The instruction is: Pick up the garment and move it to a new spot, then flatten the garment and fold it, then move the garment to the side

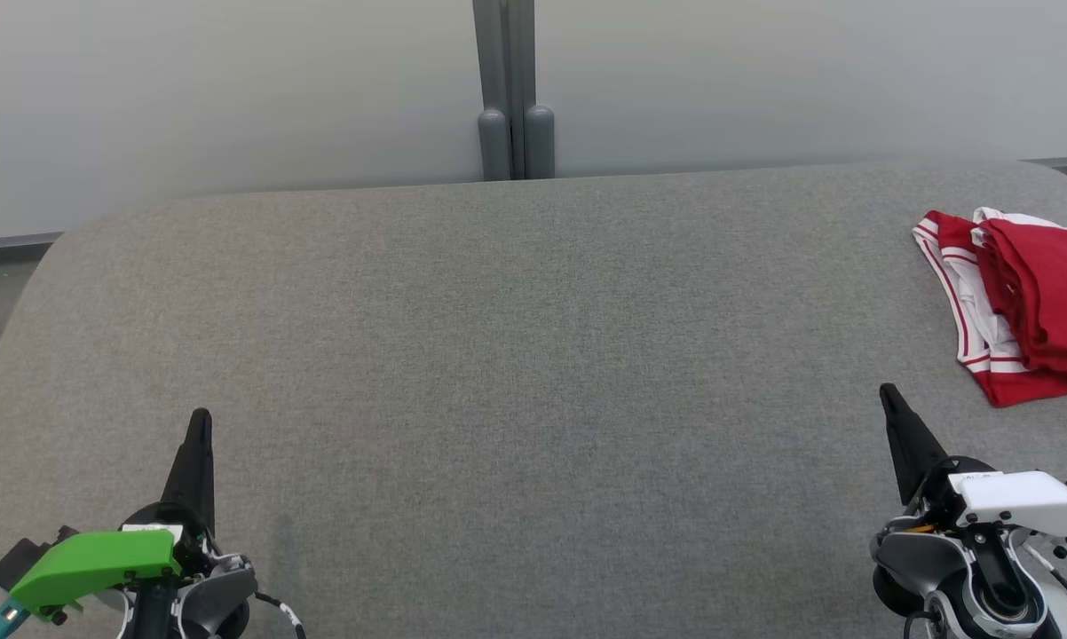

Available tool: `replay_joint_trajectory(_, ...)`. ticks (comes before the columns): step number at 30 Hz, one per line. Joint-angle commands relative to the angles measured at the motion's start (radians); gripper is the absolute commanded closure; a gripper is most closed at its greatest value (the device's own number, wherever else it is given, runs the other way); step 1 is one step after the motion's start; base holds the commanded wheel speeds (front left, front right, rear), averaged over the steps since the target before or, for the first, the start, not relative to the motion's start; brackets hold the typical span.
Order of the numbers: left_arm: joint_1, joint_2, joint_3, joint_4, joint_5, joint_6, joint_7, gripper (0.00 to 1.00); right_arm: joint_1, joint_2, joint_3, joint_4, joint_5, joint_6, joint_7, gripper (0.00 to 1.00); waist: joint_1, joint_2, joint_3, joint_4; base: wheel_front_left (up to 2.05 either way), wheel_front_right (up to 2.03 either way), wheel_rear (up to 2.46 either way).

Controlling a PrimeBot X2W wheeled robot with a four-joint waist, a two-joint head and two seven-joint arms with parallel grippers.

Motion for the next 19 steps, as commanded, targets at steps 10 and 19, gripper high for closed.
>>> replay_joint_trajectory(10, -0.017, -0.003, 0.007, 0.002, 0.008, -0.006, 0.006, 1.0, -0.006, 0.004, -0.006, 0.002, -0.005, 0.0, 0.007, 1.0, 0.0, 0.0, 0.0, 0.0, 0.0, 0.0, 0.0)
replay_joint_trajectory(19, -0.017, -0.006, 0.011, 0.002, 0.01, -0.006, 0.008, 1.0, -0.007, 0.006, -0.009, 0.002, -0.008, 0.0, 0.009, 1.0, 0.0, 0.0, 0.0, 0.0, 0.0, 0.0, 0.0)
